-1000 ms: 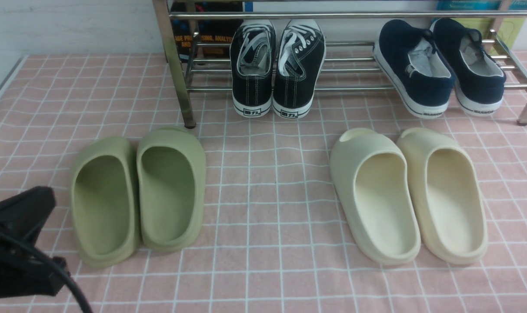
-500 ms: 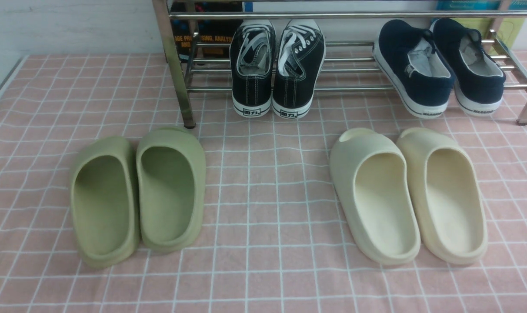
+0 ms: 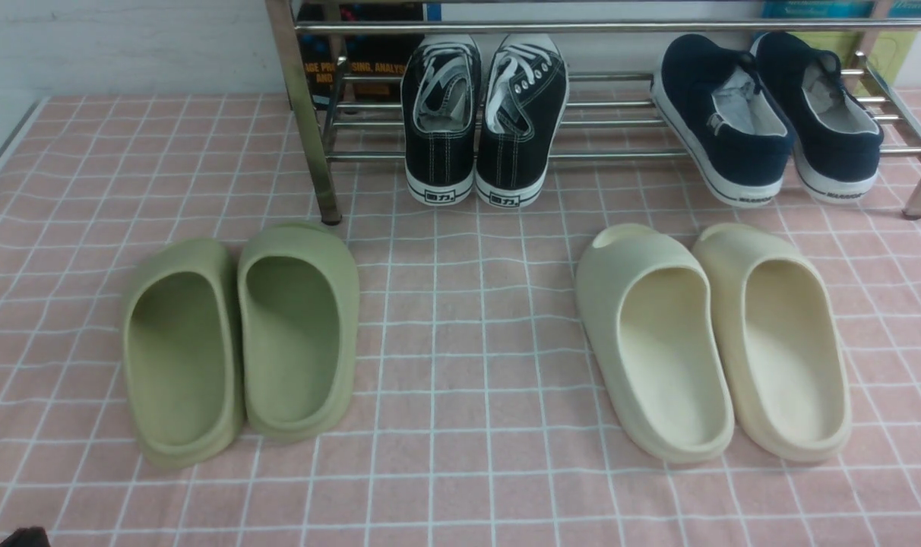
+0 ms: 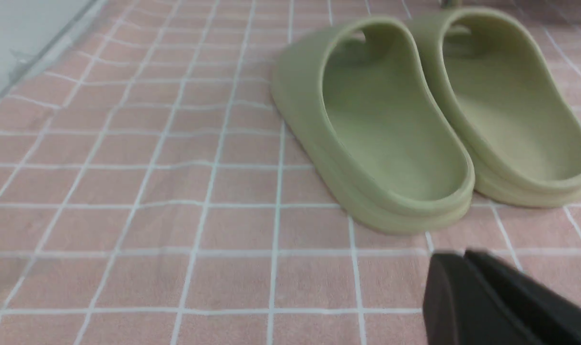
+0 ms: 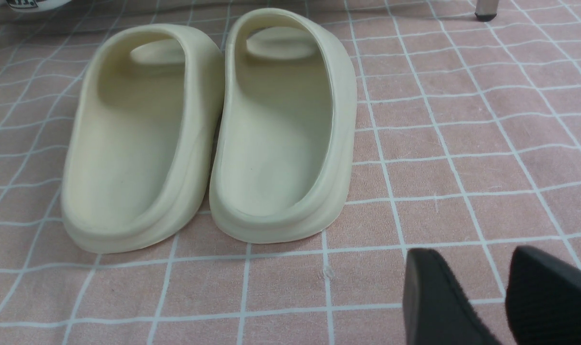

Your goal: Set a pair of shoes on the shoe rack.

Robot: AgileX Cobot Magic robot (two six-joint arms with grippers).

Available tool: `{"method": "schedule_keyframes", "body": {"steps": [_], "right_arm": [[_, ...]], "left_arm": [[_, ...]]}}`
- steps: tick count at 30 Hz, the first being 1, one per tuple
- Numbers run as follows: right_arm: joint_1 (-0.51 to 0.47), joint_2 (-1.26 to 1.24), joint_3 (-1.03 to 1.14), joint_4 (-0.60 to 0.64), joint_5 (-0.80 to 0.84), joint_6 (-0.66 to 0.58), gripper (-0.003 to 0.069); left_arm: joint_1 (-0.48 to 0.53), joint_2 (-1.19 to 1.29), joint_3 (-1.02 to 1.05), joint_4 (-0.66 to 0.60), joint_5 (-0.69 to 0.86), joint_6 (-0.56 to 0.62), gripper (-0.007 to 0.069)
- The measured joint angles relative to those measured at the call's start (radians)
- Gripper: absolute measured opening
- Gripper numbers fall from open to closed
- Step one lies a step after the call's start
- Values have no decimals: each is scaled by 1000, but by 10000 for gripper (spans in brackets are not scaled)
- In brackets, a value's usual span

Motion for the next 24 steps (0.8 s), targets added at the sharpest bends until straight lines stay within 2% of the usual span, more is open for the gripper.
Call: {"method": "schedule_keyframes", "body": {"steps": [6,24], "right_arm": [[0,0,0,0,0,0,240],[0,0,0,0,0,0,240]], "left_arm": [[0,0,-3,-26,17,66,41],[0,0,-3,-30,18,68,55]]}}
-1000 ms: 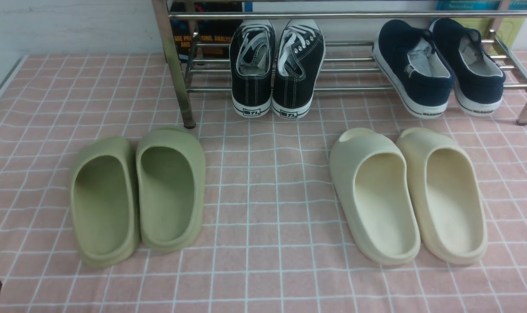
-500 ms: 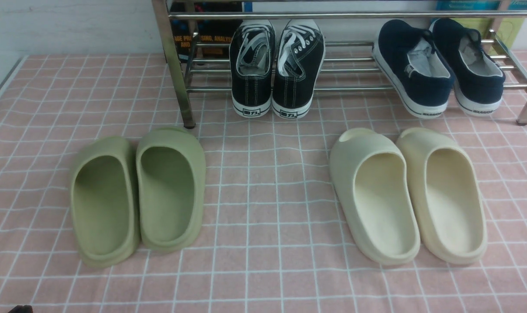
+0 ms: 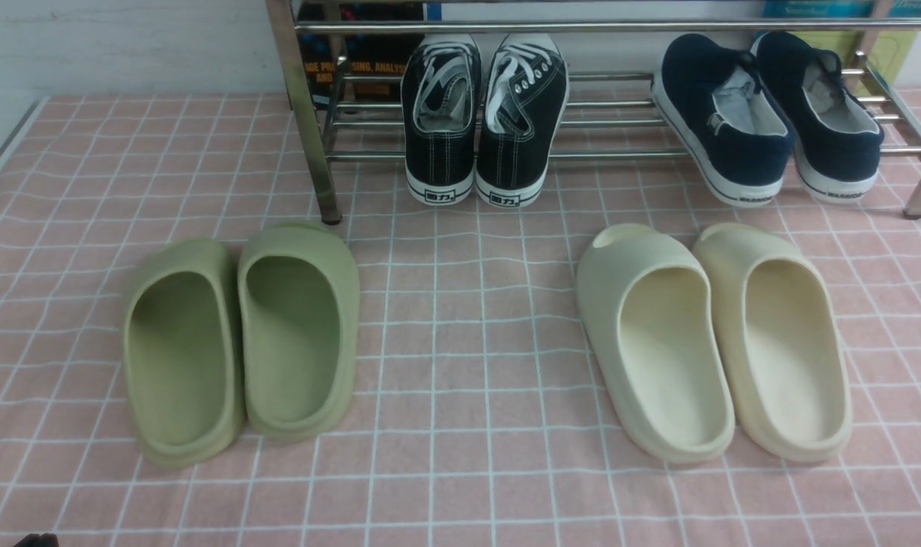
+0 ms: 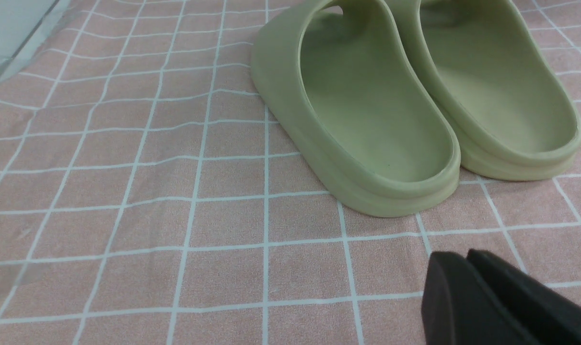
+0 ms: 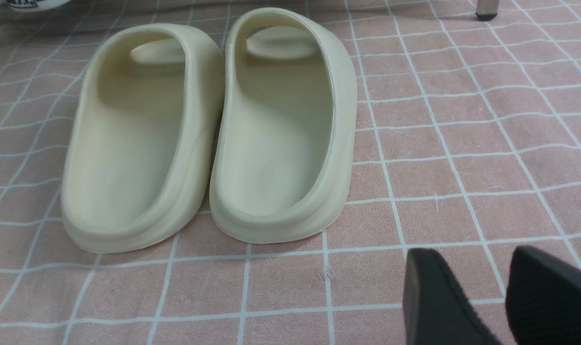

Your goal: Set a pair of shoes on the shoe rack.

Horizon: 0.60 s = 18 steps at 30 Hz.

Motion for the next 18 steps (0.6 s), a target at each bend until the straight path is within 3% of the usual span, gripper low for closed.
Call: {"method": "schedule_keyframes", "body": {"steps": [18], "right_arm": [[0,0,0,0,0,0,240]], "left_arm": [[0,0,0,-1,0,1,71]]}}
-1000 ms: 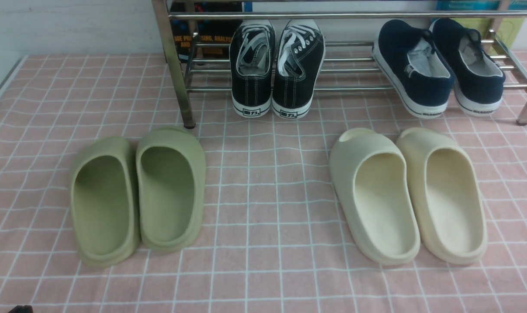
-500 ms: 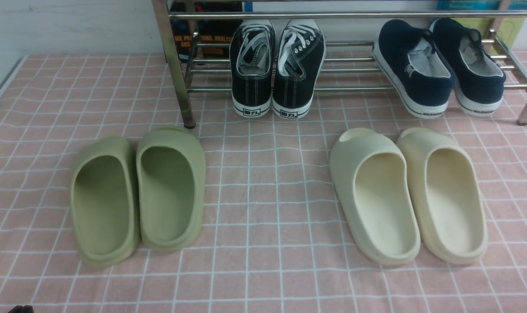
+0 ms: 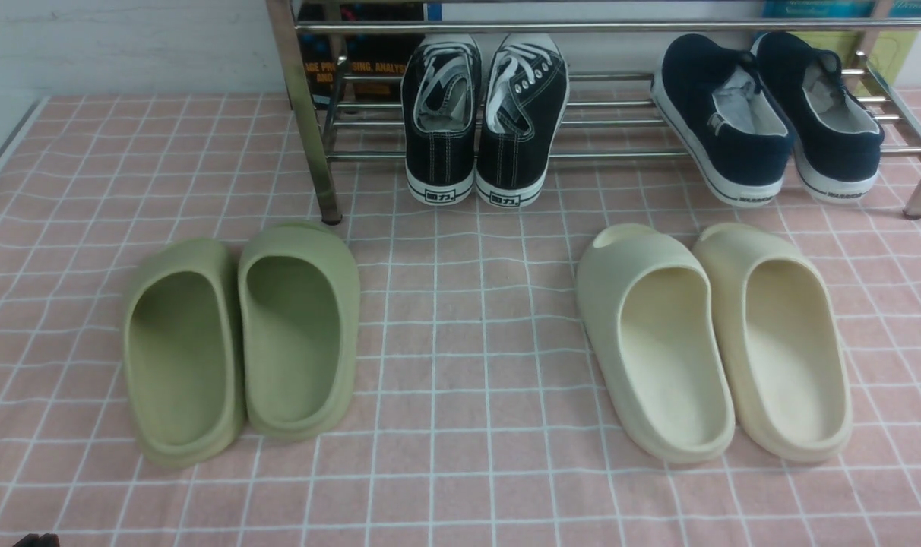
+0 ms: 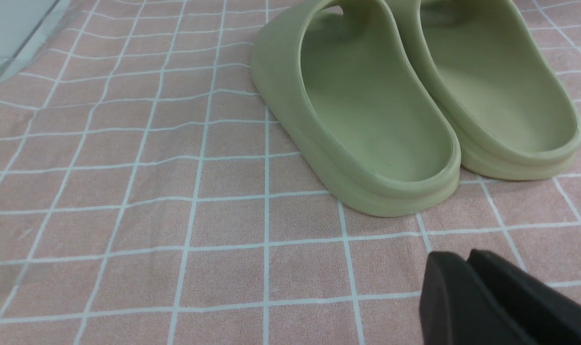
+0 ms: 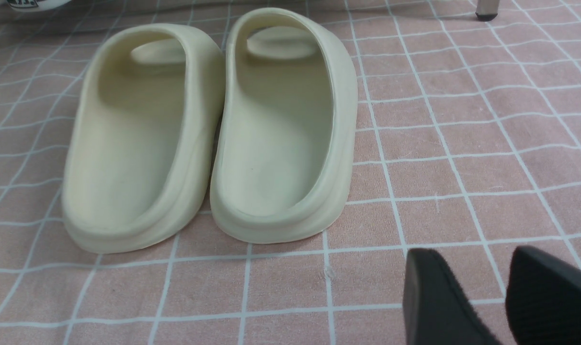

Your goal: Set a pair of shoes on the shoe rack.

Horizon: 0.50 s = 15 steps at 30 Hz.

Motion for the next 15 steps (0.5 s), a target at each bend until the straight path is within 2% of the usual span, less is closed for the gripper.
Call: {"method": "schedule_keyframes", "body": {"steps": [15], "right_arm": [[0,0,0,0,0,0,240]], "left_arm": [[0,0,0,0,0,0,84]]}}
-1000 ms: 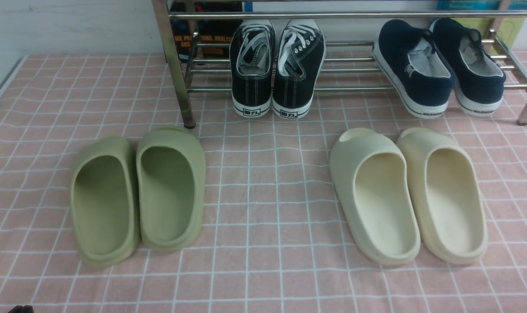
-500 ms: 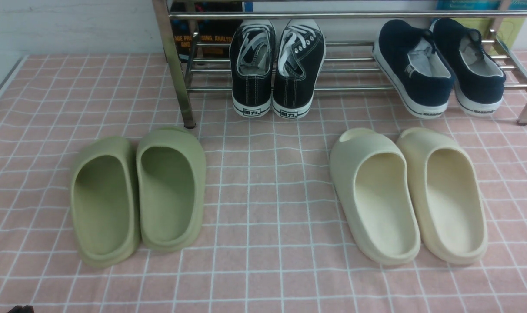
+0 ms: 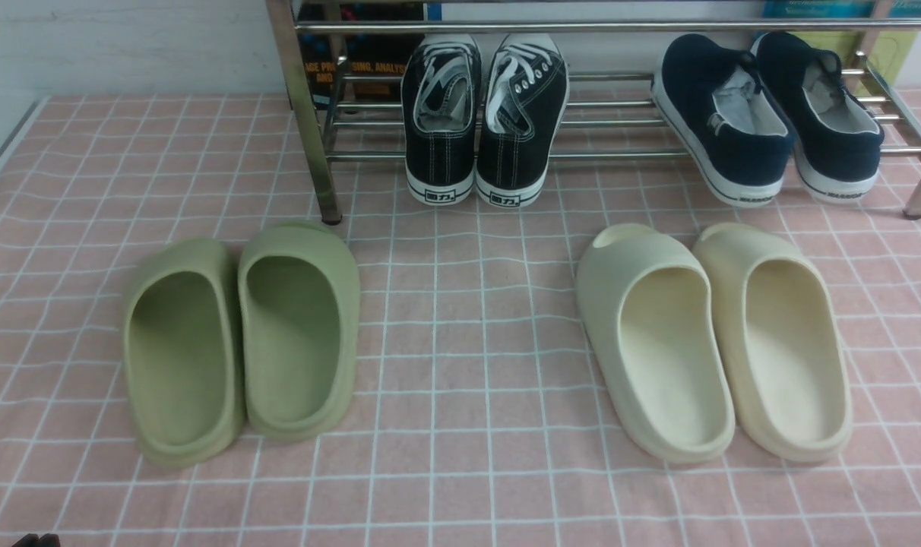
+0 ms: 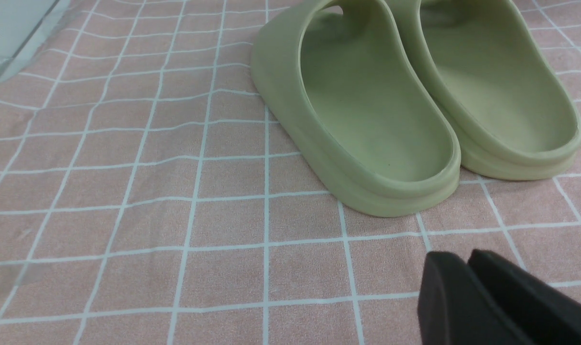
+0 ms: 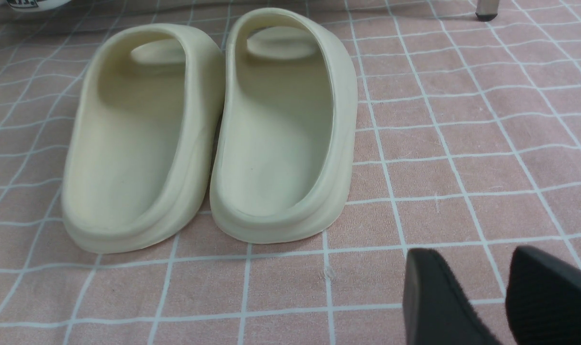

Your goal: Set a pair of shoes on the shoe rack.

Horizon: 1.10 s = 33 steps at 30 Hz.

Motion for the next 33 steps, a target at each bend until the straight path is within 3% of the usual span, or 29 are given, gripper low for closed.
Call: {"method": "schedule_keyframes", "body": {"steps": [33], "right_arm": [[0,0,0,0,0,0,240]], "left_arm": [[0,0,0,0,0,0,111]]}}
